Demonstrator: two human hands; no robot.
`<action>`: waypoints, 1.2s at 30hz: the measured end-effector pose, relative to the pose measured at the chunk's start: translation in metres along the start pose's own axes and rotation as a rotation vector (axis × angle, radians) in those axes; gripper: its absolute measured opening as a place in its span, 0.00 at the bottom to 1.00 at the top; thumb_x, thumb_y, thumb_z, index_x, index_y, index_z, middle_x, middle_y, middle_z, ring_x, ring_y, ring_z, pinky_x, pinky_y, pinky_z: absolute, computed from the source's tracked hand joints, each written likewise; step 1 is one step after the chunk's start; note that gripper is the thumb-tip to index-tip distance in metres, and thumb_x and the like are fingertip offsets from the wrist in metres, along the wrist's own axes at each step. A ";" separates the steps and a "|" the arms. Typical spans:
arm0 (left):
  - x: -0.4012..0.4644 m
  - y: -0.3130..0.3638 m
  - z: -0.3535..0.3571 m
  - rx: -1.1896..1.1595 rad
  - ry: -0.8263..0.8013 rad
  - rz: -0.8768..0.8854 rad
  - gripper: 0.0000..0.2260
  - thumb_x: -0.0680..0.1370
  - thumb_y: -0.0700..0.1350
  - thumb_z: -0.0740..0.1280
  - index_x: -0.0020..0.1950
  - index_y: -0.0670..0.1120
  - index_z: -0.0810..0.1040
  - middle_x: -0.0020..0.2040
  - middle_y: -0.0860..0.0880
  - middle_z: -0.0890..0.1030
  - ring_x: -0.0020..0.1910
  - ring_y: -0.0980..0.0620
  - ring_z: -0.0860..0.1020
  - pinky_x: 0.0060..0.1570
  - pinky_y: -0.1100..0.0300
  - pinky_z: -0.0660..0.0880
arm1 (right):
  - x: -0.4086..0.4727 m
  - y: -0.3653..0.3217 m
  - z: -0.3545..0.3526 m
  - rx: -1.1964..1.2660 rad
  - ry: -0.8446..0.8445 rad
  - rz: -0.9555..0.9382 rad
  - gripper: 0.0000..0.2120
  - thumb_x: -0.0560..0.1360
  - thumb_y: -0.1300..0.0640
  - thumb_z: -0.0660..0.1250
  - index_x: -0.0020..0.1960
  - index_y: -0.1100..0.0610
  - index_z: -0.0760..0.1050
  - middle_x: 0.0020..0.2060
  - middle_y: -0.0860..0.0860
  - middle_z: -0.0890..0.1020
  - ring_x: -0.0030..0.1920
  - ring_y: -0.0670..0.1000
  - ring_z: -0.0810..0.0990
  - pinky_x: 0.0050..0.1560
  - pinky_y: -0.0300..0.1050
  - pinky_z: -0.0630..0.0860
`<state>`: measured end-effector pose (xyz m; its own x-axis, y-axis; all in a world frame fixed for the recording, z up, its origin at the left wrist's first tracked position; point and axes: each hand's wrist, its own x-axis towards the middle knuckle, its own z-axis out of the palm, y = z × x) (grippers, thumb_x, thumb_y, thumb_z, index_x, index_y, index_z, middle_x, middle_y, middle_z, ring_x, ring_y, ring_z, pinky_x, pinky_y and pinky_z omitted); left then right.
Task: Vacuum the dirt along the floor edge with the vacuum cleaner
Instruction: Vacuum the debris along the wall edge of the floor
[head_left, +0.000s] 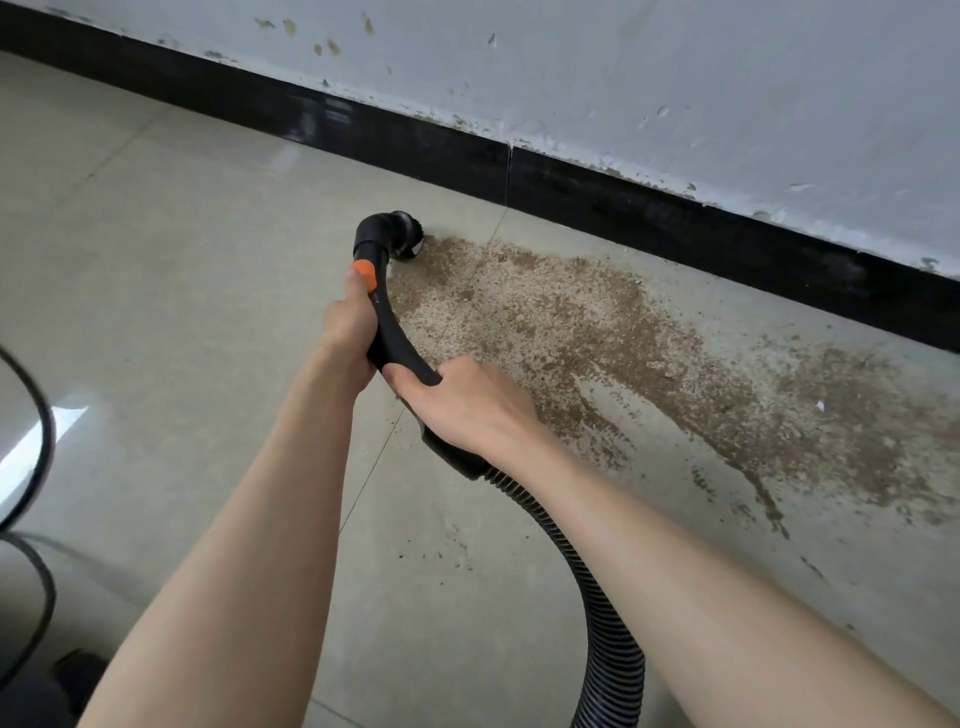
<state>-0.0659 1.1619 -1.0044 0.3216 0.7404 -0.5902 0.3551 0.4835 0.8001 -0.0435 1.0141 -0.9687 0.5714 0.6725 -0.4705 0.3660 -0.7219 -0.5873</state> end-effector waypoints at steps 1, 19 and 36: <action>0.000 0.000 0.001 0.011 -0.003 0.004 0.26 0.80 0.60 0.57 0.63 0.38 0.70 0.45 0.44 0.75 0.37 0.49 0.75 0.37 0.56 0.74 | 0.000 0.001 -0.001 0.008 -0.001 0.003 0.27 0.74 0.28 0.54 0.37 0.52 0.67 0.38 0.51 0.79 0.41 0.56 0.79 0.35 0.46 0.68; -0.013 0.004 0.030 0.094 -0.033 0.022 0.24 0.80 0.59 0.55 0.60 0.39 0.70 0.41 0.47 0.74 0.36 0.51 0.74 0.35 0.57 0.72 | -0.011 0.021 -0.016 0.081 0.036 0.024 0.29 0.75 0.28 0.55 0.36 0.54 0.68 0.30 0.49 0.75 0.28 0.52 0.74 0.29 0.43 0.63; -0.035 0.000 0.064 0.164 -0.085 0.024 0.26 0.81 0.59 0.53 0.66 0.38 0.69 0.42 0.45 0.75 0.37 0.49 0.75 0.34 0.56 0.73 | -0.030 0.045 -0.033 0.128 0.058 0.082 0.29 0.75 0.29 0.55 0.39 0.56 0.72 0.33 0.51 0.79 0.31 0.53 0.76 0.31 0.44 0.67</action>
<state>-0.0208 1.1055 -0.9903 0.4022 0.7054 -0.5836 0.4823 0.3785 0.7900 -0.0197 0.9561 -0.9592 0.6382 0.5986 -0.4841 0.2219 -0.7452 -0.6289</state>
